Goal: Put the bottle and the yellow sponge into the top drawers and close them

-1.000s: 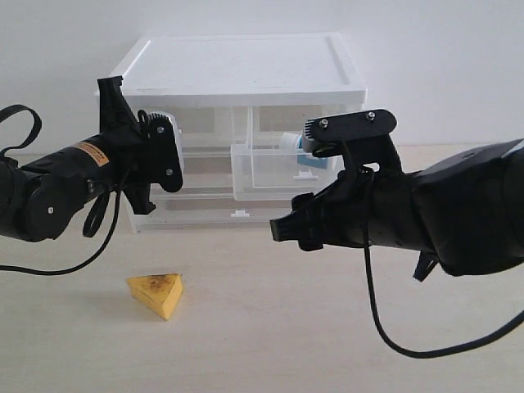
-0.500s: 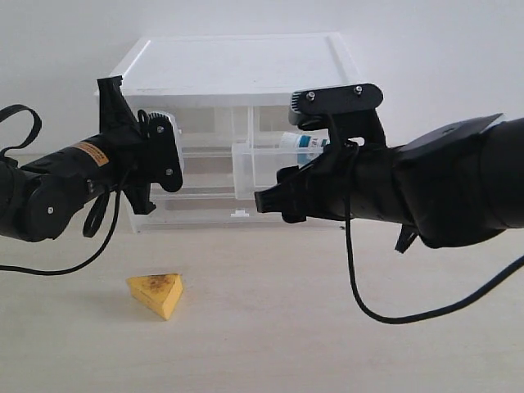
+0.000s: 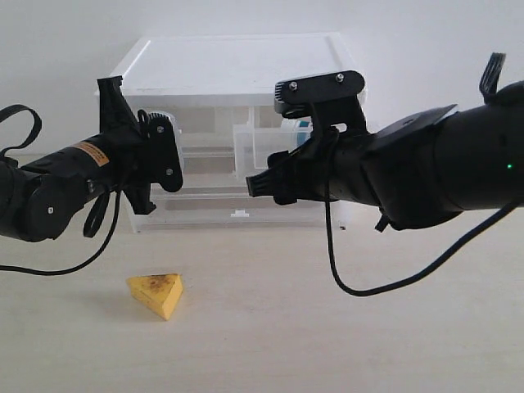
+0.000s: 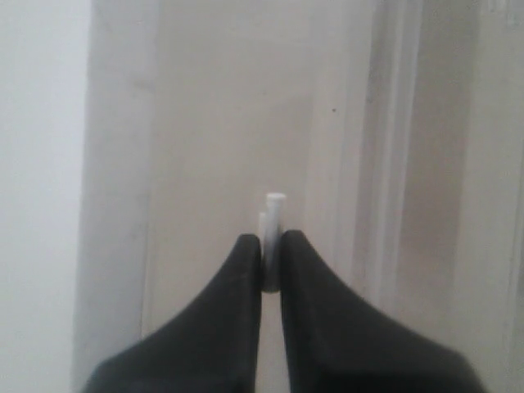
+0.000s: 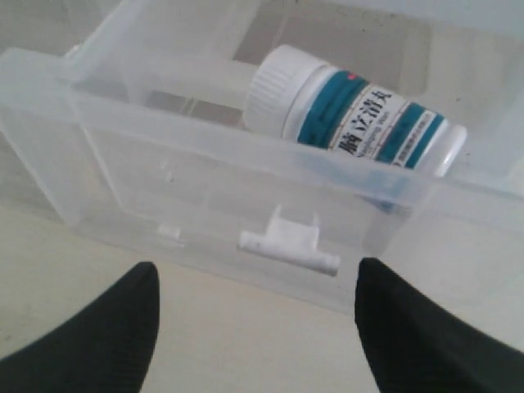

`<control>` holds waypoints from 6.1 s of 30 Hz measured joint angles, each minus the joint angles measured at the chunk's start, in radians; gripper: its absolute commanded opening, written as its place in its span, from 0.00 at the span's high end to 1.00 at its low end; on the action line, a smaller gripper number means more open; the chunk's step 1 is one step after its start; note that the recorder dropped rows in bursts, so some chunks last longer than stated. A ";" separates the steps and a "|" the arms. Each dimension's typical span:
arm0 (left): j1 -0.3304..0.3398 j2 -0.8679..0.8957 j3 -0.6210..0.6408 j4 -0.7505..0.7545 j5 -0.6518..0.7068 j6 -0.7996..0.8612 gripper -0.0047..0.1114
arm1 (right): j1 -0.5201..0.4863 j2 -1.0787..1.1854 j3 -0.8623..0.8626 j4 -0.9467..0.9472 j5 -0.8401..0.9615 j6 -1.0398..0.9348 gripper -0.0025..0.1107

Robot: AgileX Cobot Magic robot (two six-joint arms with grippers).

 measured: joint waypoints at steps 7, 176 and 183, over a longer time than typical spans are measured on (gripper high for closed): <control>0.000 0.000 0.000 0.000 0.000 0.000 0.93 | 0.000 0.027 -0.040 -0.022 -0.029 0.002 0.43; 0.012 -0.041 0.073 -0.100 -0.104 0.071 0.61 | -0.101 0.200 -0.141 -0.471 -0.096 0.096 0.98; 0.012 -0.041 0.167 -0.111 -0.332 0.155 0.64 | -0.101 0.200 -0.141 -0.471 -0.094 0.104 0.98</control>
